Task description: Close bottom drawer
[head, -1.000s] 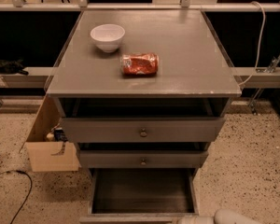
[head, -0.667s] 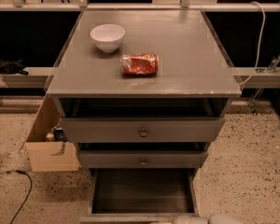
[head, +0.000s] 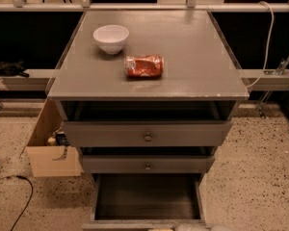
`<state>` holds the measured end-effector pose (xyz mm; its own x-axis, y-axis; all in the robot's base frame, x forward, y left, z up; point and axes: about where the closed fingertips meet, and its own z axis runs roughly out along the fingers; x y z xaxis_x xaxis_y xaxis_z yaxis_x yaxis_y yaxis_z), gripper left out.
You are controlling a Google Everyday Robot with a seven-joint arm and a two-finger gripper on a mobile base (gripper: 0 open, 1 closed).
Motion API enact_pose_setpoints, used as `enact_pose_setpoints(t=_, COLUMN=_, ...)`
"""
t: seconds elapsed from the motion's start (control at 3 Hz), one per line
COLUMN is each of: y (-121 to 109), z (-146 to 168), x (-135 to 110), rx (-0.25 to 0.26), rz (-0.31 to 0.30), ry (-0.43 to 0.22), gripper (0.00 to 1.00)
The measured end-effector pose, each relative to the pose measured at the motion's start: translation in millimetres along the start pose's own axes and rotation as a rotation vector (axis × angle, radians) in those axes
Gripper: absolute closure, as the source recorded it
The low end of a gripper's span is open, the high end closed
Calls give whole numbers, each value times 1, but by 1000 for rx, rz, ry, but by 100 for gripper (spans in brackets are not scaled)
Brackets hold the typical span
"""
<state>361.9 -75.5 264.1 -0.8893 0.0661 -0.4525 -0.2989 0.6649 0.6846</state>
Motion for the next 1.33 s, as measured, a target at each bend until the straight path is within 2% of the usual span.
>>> enact_pose_setpoints(t=0.33, y=-3, z=2, x=14, rx=68, rz=-88, ry=45, gripper=0)
enact_pose_setpoints(t=0.67, y=-14, z=4, x=35, rx=182, rz=-212, ry=118, gripper=0)
enact_pose_setpoints(t=1.0, y=-32, z=3, x=42, rx=251, rz=-196, ry=99, gripper=0)
enact_pose_setpoints(t=1.33, y=-38, z=0, x=43, rx=266, rz=-187, ry=90, gripper=0)
